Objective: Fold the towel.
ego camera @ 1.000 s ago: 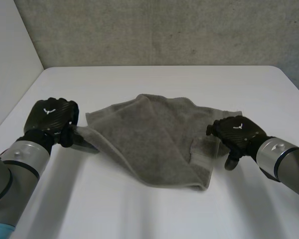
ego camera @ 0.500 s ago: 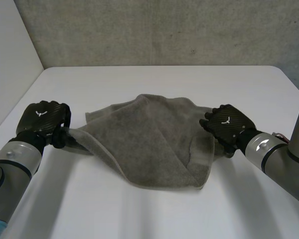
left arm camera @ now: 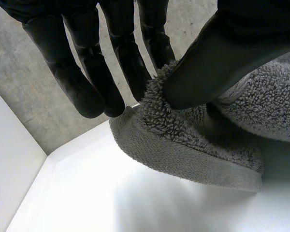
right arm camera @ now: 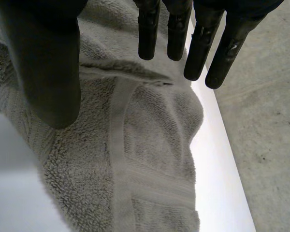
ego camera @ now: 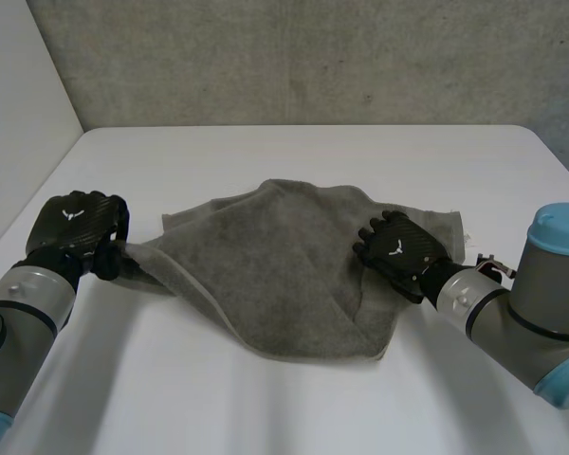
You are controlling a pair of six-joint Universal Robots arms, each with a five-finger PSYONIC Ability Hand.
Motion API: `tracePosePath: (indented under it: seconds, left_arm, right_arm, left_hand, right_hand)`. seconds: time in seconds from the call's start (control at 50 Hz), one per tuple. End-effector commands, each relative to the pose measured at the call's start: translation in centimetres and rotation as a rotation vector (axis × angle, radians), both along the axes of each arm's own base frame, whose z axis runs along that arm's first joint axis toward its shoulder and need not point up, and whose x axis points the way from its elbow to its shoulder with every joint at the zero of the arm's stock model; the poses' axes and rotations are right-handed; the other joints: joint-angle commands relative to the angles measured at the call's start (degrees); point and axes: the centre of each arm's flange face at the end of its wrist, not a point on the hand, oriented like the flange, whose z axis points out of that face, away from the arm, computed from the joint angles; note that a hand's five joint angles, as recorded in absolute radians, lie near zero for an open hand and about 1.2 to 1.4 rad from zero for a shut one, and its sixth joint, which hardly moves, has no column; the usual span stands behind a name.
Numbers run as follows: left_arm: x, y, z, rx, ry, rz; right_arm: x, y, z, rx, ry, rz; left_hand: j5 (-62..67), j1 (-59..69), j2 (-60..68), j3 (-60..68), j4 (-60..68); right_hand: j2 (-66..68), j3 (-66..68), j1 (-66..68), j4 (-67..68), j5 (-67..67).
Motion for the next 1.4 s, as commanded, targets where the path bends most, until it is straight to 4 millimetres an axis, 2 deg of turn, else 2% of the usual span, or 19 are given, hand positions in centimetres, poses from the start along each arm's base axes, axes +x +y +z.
tracePosePath:
  seconds: [0.02,0.06,0.1,0.22,0.26,0.28,0.32,0.38,0.42,0.5,0.54,0.62,0.78,0.88,1.0,1.04,1.12,1.26,1.4]
  left_arm:
    - [0.0,0.0,-0.1,0.002,-0.001,0.000]
    - [0.0,0.0,-0.1,0.002,-0.001,0.000]
    - [0.0,0.0,-0.1,0.002,-0.001,0.000]
    - [0.0,-0.3,0.3,-0.010,0.001,0.003]
    - [0.1,-0.5,0.7,-0.020,0.004,0.006]
    - [0.1,-0.7,1.1,-0.033,0.008,0.011]
    - [0.2,-1.0,1.6,-0.051,0.012,0.014]
    - [0.2,-1.2,3.4,-0.109,0.025,0.019]
    - [0.3,-1.1,4.7,-0.152,0.038,0.020]
    - [0.4,-0.6,7.2,-0.236,0.054,0.020]
    - [0.3,-0.3,7.8,-0.255,0.057,0.017]
    - [0.3,0.9,9.0,-0.291,0.063,0.005]
    - [0.4,2.2,9.5,-0.260,0.052,-0.001]
    - [0.4,2.7,9.1,-0.229,0.038,-0.006]
    - [0.4,2.8,7.1,-0.167,-0.028,-0.013]
    - [0.2,2.6,4.9,-0.102,-0.087,-0.025]
    - [-0.2,2.4,3.0,-0.044,-0.138,-0.049]
    - [-0.6,0.6,0.2,0.038,-0.178,-0.057]
    - [-1.5,-2.1,-0.5,0.025,-0.176,-0.062]
  right_arm:
    - [0.3,-0.3,-1.4,-0.013,0.025,0.020]
    - [0.4,-0.3,-1.5,-0.024,0.030,0.024]
    - [0.4,-0.5,-1.4,-0.041,0.025,0.020]
    - [0.4,-0.8,0.6,-0.081,-0.022,0.008]
    - [0.4,-0.7,4.8,-0.140,-0.114,-0.013]
    - [0.4,-0.7,4.8,-0.140,-0.114,-0.013]
    - [-0.1,-0.8,9.2,-0.166,-0.252,-0.058]
    - [-0.3,-0.8,11.4,-0.160,-0.329,-0.073]
    - [-0.9,0.3,15.5,-0.135,-0.460,-0.094]
    - [-2.8,0.9,18.8,-0.103,-0.526,-0.160]
    - [-5.6,0.7,19.8,-0.062,-0.512,-0.270]
    - [-7.1,1.2,20.0,-0.007,-0.491,-0.338]
    - [-8.2,3.6,20.6,0.064,-0.463,-0.391]
    - [-9.6,3.6,20.2,0.094,-0.437,-0.453]
    - [-10.7,3.5,15.7,0.261,-0.286,-0.500]
    - [-10.7,3.3,14.1,0.312,-0.233,-0.495]
    - [-10.5,2.2,11.0,0.399,-0.147,-0.494]
    - [-10.4,0.5,8.7,0.484,-0.130,-0.507]
    - [-10.2,-2.9,7.4,0.551,-0.221,-0.551]
  left_hand:
    - [-15.4,-2.5,-6.1,-8.7,-7.4]
    - [-15.4,-2.5,-6.1,-8.7,-7.4]
    - [-15.4,-2.5,-6.1,-8.7,-7.4]
    - [-15.4,-2.5,-6.1,-8.7,-7.4]
    - [-15.4,-2.5,-6.1,-8.7,-7.4]
    - [-15.4,-2.5,-6.1,-8.7,-7.4]
    - [-15.4,-2.5,-6.1,-8.7,-7.4]
    - [-15.4,-2.5,-6.1,-8.7,-7.4]
    - [-15.4,-2.5,-6.1,-8.7,-7.4]
    - [-15.4,-2.5,-6.1,-8.7,-7.4]
    - [-15.4,-2.5,-6.1,-8.7,-7.4]
    - [-15.4,-2.5,-6.1,-8.7,-7.4]
    - [-15.4,-2.5,-6.1,-8.7,-7.4]
    - [-15.4,-2.5,-6.1,-8.7,-7.4]
    - [-15.4,-2.5,-6.1,-8.7,-7.4]
    - [-15.4,-2.5,-6.1,-8.7,-7.4]
    - [-15.4,-2.5,-6.1,-8.7,-7.4]
    - [-15.4,-2.5,-6.1,-8.7,-7.4]
    - [-15.4,-2.5,-6.1,-8.7,-7.4]
  right_hand:
    - [8.7,8.5,7.9,7.1,6.3]
    - [18.5,18.2,17.7,16.9,16.0]
    - [50.4,50.2,49.7,48.9,48.0]
    - [58.1,57.9,57.3,56.5,55.7]
    - [58.1,57.9,57.3,56.5,55.7]
    - [58.1,57.9,57.3,56.5,55.7]
    - [58.1,57.9,57.3,56.5,55.7]
    - [58.1,57.9,57.3,56.5,55.7]
    - [58.1,57.9,57.3,56.5,55.7]
    - [58.1,57.9,57.3,56.5,55.7]
    - [58.1,57.9,57.3,56.5,55.7]
    - [58.1,57.9,57.3,56.5,55.7]
    - [58.1,57.9,57.3,56.5,55.7]
    - [58.1,57.9,57.3,56.5,55.7]
    - [58.1,57.9,57.3,56.5,55.7]
    - [58.1,57.9,57.3,56.5,55.7]
    - [58.1,57.9,57.3,56.5,55.7]
    - [58.1,57.9,57.3,56.5,55.7]
    - [58.1,57.9,57.3,56.5,55.7]
